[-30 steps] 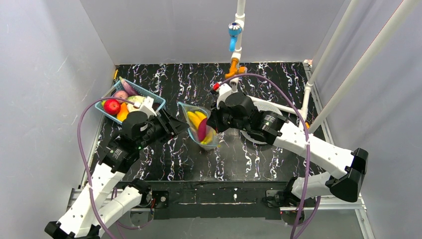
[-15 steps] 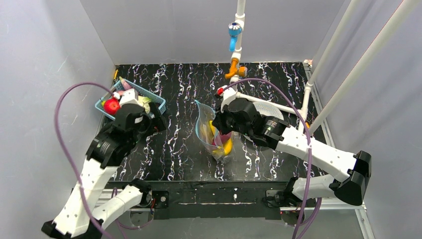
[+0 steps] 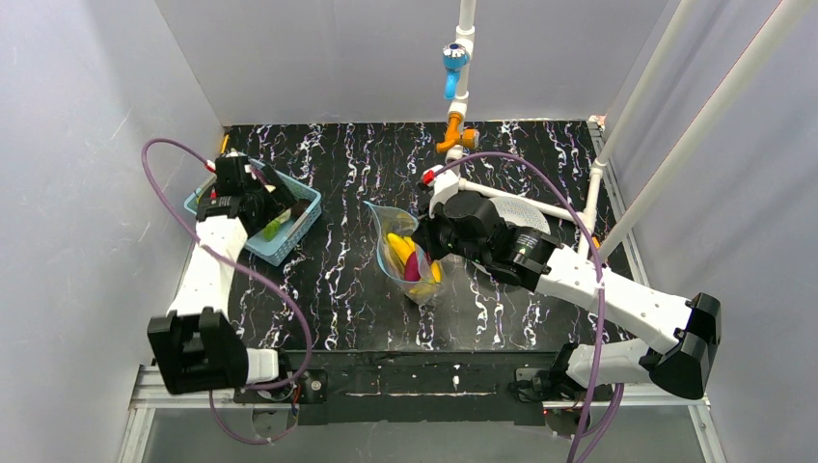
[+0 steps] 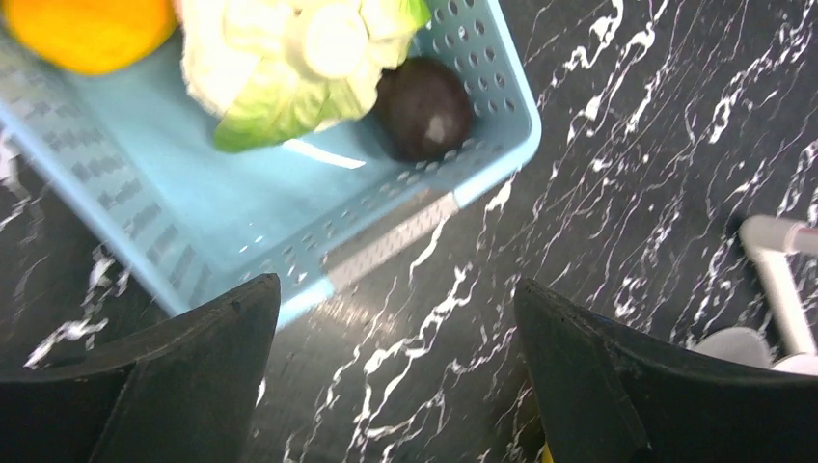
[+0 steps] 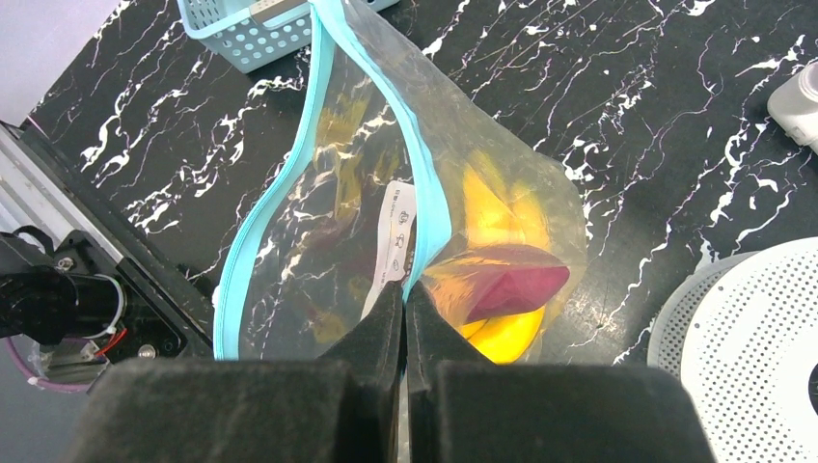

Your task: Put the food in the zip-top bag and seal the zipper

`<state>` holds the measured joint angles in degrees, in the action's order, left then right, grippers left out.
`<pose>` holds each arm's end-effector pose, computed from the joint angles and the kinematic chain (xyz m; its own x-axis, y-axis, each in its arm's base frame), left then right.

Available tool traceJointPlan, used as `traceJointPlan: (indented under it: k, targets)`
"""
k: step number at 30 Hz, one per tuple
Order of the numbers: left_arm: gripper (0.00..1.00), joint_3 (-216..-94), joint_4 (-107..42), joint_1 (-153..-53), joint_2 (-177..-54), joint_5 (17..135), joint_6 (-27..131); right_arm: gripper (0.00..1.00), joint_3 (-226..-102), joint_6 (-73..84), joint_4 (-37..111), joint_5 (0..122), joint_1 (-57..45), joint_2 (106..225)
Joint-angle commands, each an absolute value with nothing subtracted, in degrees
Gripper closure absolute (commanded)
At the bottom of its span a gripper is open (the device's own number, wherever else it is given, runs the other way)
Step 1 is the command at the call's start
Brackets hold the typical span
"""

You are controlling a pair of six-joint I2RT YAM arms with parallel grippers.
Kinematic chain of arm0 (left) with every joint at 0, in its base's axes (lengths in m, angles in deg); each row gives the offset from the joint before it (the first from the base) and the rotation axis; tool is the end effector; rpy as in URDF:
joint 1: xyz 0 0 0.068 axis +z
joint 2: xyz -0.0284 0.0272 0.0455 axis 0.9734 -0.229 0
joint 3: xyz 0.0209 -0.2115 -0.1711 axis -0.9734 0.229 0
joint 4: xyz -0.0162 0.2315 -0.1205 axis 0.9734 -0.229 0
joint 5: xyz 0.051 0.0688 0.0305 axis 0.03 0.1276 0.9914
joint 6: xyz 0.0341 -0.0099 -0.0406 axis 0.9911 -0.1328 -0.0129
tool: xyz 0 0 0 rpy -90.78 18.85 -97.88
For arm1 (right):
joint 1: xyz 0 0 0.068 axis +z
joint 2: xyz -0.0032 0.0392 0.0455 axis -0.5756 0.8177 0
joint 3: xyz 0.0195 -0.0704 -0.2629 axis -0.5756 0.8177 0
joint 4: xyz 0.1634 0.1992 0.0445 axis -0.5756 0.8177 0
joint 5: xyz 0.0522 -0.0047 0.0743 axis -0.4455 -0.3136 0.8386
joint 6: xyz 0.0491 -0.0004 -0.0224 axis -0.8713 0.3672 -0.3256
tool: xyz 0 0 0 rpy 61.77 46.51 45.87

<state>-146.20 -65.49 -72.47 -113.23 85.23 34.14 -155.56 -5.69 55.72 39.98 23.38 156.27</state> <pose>0.2767 0.0213 0.3148 -0.5157 -0.5327 -0.6711 -0.3915 0.8432 -0.3684 0.1559 0.2389 0.3623 -0.4204 -0.1088 -0.9008 -0.6197 0.7596 0.1975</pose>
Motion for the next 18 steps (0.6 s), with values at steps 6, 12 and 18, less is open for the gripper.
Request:
traceJointPlan:
  k: [6, 12, 18]
  targets:
    - [0.18, -152.0, -54.3, -69.7, -131.9, 73.4, 28.2, 0.99, -156.2, -5.1, 52.9, 39.2, 23.6, 156.5]
    - [0.22, -145.7, -46.0, -69.1, -135.9, 74.4, 20.3, 0.99, -156.9, -4.9, 53.0, 38.7, 23.6, 158.0]
    - [0.23, -144.9, -43.0, -68.7, -139.4, 74.1, 19.1, 0.99, -156.4, -4.9, 51.8, 39.3, 23.6, 159.0]
